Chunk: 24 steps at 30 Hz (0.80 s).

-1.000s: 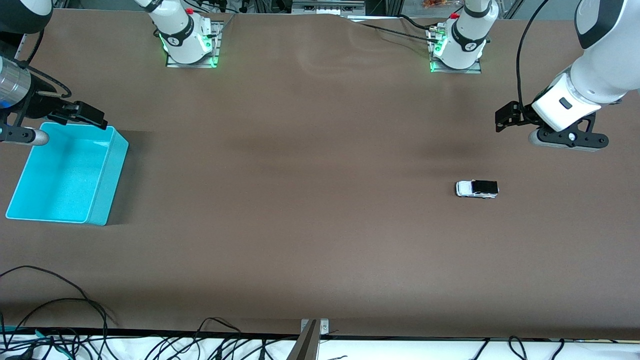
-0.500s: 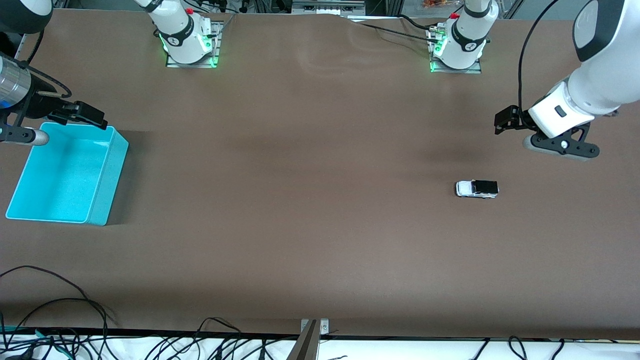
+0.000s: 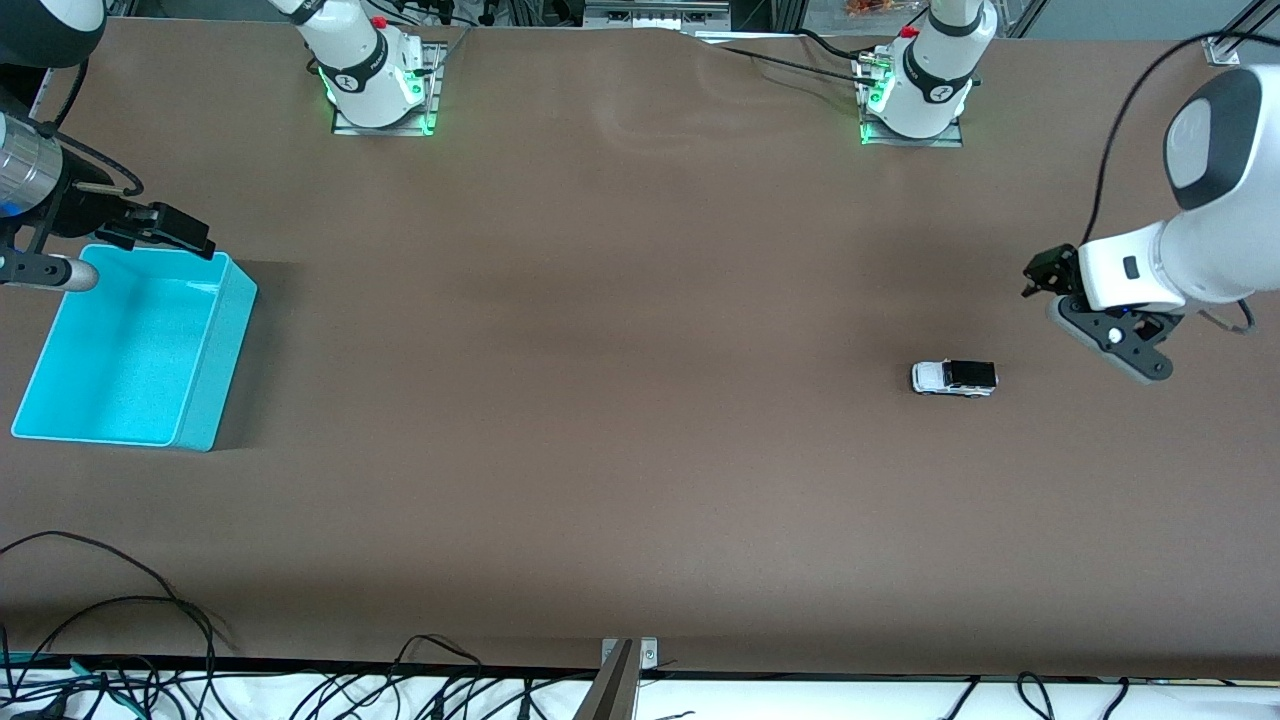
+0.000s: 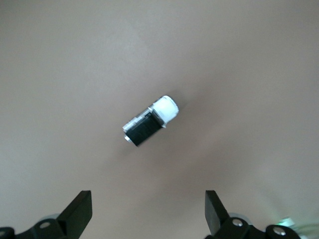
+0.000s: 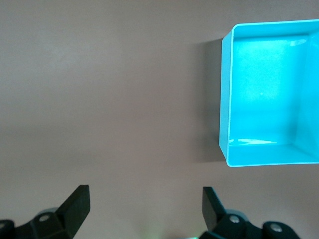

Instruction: Wind and store white jeep toy

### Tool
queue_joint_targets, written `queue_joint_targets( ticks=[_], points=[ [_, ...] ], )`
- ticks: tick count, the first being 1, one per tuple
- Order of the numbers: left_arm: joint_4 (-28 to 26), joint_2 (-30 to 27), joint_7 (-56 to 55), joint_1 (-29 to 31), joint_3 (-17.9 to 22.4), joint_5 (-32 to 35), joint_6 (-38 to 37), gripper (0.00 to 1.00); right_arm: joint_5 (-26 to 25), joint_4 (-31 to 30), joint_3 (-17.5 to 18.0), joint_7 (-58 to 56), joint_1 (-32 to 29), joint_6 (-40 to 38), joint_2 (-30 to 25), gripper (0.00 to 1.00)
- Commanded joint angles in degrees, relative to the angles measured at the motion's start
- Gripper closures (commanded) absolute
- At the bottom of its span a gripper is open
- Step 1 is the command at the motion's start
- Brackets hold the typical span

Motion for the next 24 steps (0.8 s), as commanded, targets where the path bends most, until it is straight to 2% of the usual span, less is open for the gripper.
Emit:
queue_joint_targets(
  ticks=[1,8,13,18,24],
  points=[
    [1.2,3.4,9.1,0.1,-0.4,2.1,0.4,0.0,-0.1,0.6,-0.2,-0.7,0.0,-0.8,0.1,0.0],
    [0.5,8.5,21.9,1.0,-0.5,1.4,4.5,0.0,-0.1,0.6,-0.2,-0.7,0.0,-0.8,0.1,0.0],
    [-1.1,10.9,25.5,1.1,-0.6,1.4,7.9,0.0,-0.1,0.6,-0.2,-0.7,0.0,-0.8,0.1,0.0],
    [-5.9,11.7,34.8,0.9,-0.7,1.5,15.6,0.0,-0.1,0.6,-0.2,-0.7,0.0,-0.8,0.1,0.0],
    [-11.2,12.1,39.6,1.0,-0.7,2.3,22.8,0.0,-0.1,0.6,-0.2,-0.7,0.0,-0.8,0.1,0.0]
  ],
)
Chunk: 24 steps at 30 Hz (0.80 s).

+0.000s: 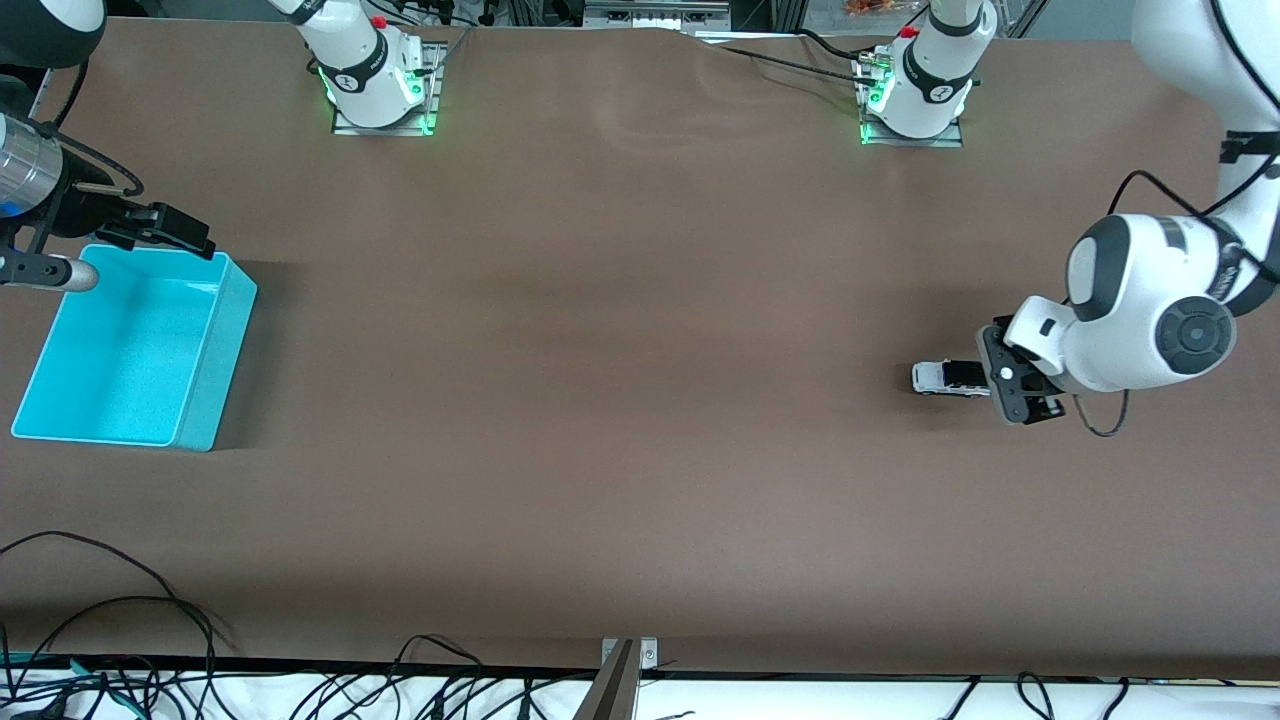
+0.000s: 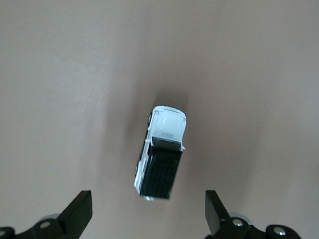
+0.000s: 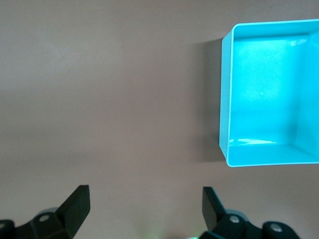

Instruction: Wind and store white jeep toy

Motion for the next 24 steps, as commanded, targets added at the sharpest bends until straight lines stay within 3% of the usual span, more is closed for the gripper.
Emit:
queue_joint_targets(
  ticks=[1,2,4,24],
  points=[
    [-5.9,-0.9,6.0,0.5,-0.4,1.5,6.5,0.0,-0.1,0.6,-0.2,-0.7,0.0,-0.8,0.1,0.0],
    [-10.4,-1.2,10.4,0.5,-0.4,1.5,13.2,0.0,-0.1,0.6,-0.2,-0.7,0.0,-0.8,0.1,0.0],
    [-11.4,-1.2,12.0,0.6,-0.4,1.5,15.1,0.0,-0.1,0.6,-0.2,-0.7,0.0,-0.8,0.1,0.0],
    [-15.6,1.5,15.2,2.0,-0.3,2.3,22.9,0.0,-0.1,0.6,-0.2,-0.7,0.0,-0.8,0.1,0.0]
  ],
)
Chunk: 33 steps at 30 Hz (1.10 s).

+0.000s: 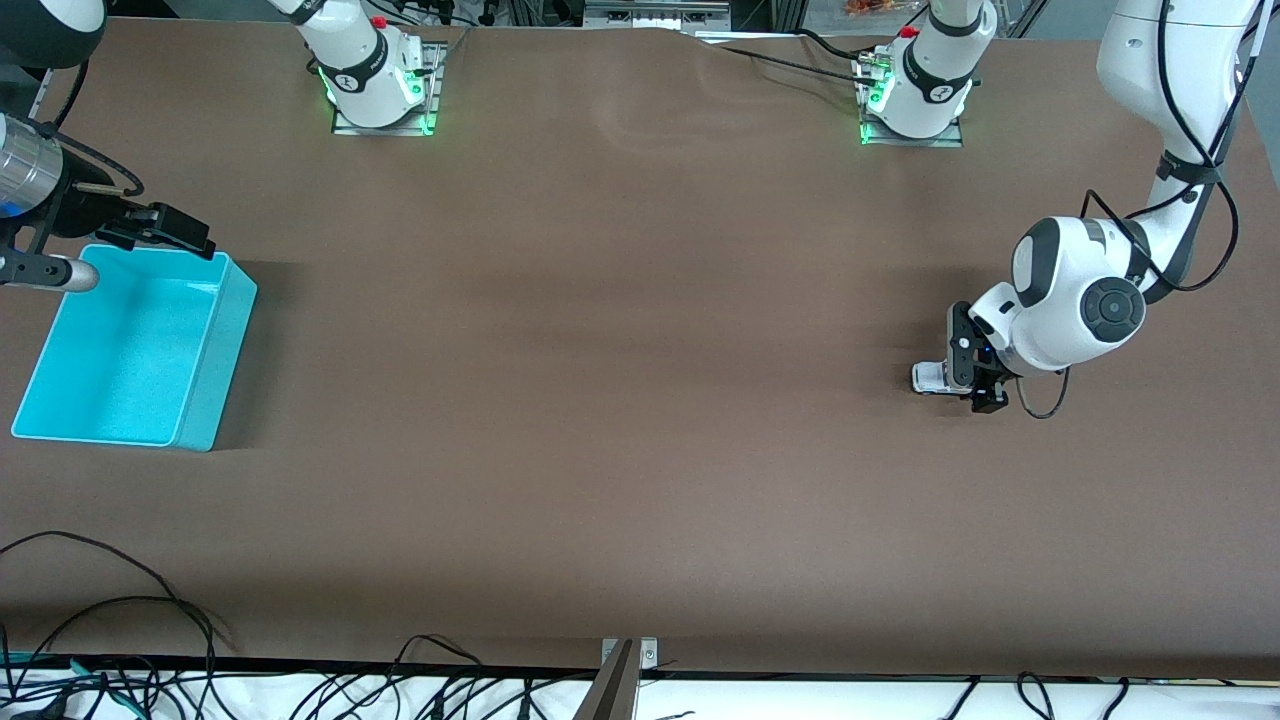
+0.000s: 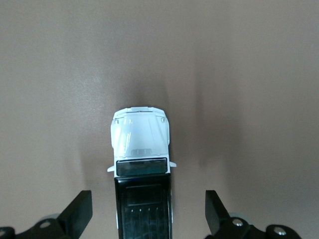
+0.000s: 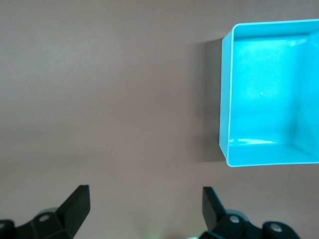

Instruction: Wind and store white jeep toy

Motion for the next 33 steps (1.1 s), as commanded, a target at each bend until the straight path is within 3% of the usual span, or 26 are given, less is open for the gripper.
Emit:
queue_joint_targets(
  ticks=[1,4,6,10,13,16,33],
  points=[
    [-0.6,1.3,1.0,0.6,-0.4,1.3,2.7,0.0,-0.1,0.6,-0.2,-0.7,0.0,-0.8,0.1,0.0],
    [-0.5,2.2,1.0,0.6,-0.4,1.3,3.1,0.0,-0.1,0.6,-0.2,-0.7,0.0,-0.8,0.1,0.0],
    [-0.5,2.3,1.1,0.6,-0.4,1.3,3.8,0.06,-0.1,0.6,-0.2,-0.7,0.0,-0.8,0.0,0.0],
    [-0.5,2.3,1.3,0.5,-0.4,3.3,3.8,0.5,-0.1,0.6,-0.2,-0.7,0.0,-0.8,0.1,0.0],
    [-0.3,2.4,1.3,0.5,-0.5,3.4,3.8,0.72,-0.1,0.6,-0.2,-0.7,0.0,-0.8,0.0,0.0],
    [-0.3,2.4,1.3,0.5,-0.5,3.5,3.8,0.87,-0.1,0.6,-0.2,-0.7,0.0,-0.8,0.1,0.0],
    [-0.2,4.6,1.5,2.2,-0.1,3.7,5.2,0.93,-0.1,0.6,-0.2,-0.7,0.0,-0.8,0.1,0.0]
  ],
)
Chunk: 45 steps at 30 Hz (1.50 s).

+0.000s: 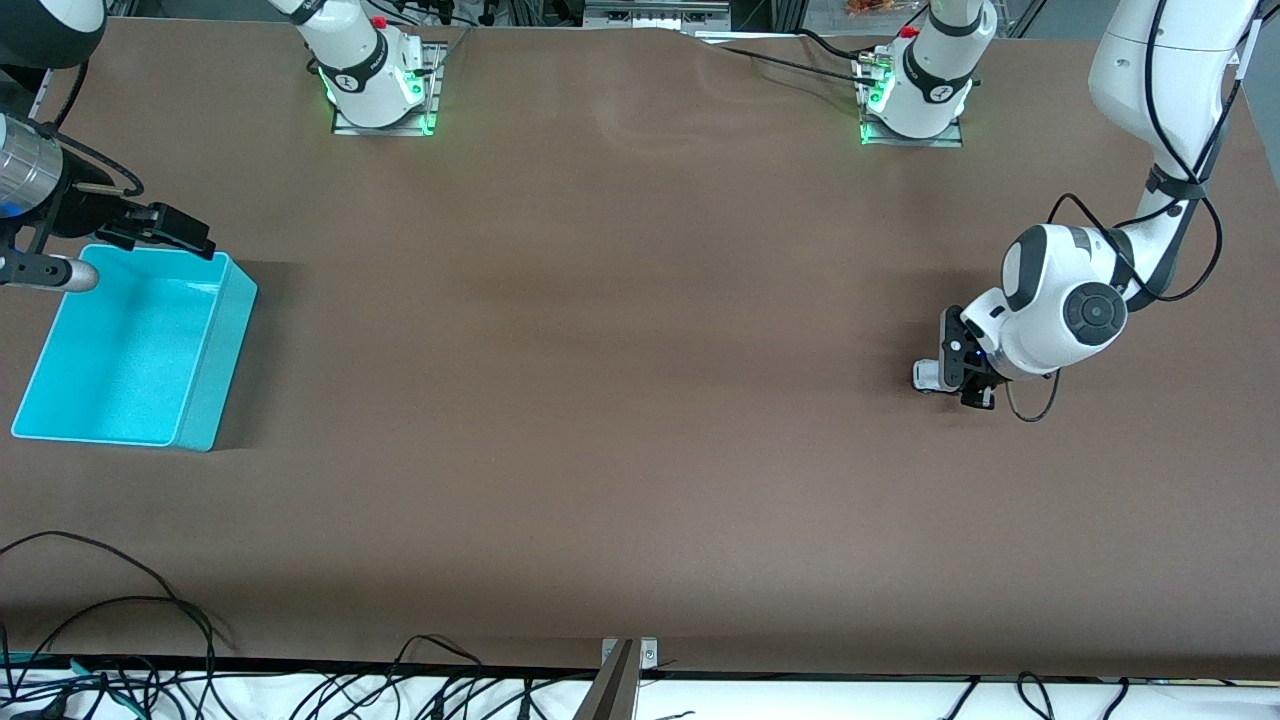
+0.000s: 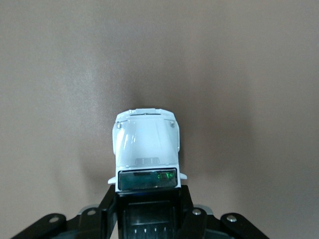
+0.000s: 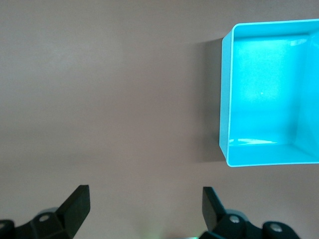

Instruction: Wind and store white jeep toy

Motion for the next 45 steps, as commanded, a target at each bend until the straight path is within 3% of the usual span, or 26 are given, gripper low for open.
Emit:
queue_joint_targets(
  ticks=[1,9,23,45],
  points=[
    [0.2,2.0,1.4,2.3,0.0,1.6,1.5,0.93,-0.1,0.6,-0.2,-0.7,0.0,-0.8,0.0,0.0],
    [2.3,4.8,6.6,8.5,0.1,1.9,1.4,0.94,-0.1,0.6,-0.2,-0.7,0.0,-0.8,0.1,0.0],
    [4.3,6.5,10.4,19.3,0.1,9.6,1.4,0.96,-0.1,0.6,-0.2,-0.7,0.0,-0.8,0.1,0.0],
    [7.5,9.1,15.7,23.7,0.1,9.7,1.3,0.96,-0.1,0.6,-0.2,-0.7,0.0,-0.8,0.1,0.0]
  ],
)
